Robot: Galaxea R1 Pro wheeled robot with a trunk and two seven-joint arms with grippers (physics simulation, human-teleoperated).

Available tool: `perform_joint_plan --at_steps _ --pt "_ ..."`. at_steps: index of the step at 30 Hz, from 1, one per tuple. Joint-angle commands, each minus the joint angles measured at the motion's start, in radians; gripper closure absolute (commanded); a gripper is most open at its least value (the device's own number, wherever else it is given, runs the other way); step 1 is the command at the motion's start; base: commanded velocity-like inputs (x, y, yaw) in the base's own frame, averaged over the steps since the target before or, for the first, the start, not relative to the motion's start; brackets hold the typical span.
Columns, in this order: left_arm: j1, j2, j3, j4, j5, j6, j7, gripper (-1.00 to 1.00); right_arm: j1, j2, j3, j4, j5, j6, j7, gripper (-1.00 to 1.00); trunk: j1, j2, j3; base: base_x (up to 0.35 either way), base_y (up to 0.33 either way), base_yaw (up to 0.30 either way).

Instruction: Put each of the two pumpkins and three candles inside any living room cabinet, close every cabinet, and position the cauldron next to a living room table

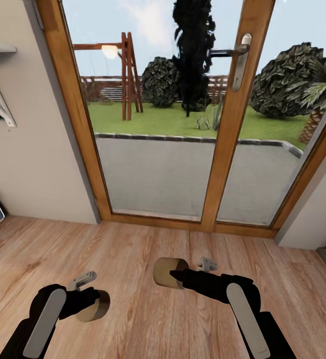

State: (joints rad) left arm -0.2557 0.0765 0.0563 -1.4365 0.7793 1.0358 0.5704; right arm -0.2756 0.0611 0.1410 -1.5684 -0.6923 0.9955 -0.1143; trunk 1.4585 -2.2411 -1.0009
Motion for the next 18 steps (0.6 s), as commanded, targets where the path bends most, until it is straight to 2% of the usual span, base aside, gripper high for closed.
perform_joint_plan --at_steps 1,6,18 --pt "-0.001 0.000 0.000 -0.001 0.011 0.003 0.009 1.00 -0.001 0.000 0.000 -0.001 -0.010 0.003 -0.010 1.00 -0.004 0.007 0.002 0.000 0.000 0.000" --pt "-0.001 0.000 0.000 -0.001 0.012 0.003 0.009 1.00 -0.001 0.000 -0.001 -0.001 -0.010 0.003 -0.010 1.00 -0.023 0.042 0.023 0.000 0.000 0.044" --pt "-0.001 0.000 0.000 -0.001 0.011 0.003 0.009 1.00 -0.001 0.000 0.000 -0.001 -0.010 0.003 -0.010 1.00 -0.023 0.042 0.041 0.000 0.000 0.106"
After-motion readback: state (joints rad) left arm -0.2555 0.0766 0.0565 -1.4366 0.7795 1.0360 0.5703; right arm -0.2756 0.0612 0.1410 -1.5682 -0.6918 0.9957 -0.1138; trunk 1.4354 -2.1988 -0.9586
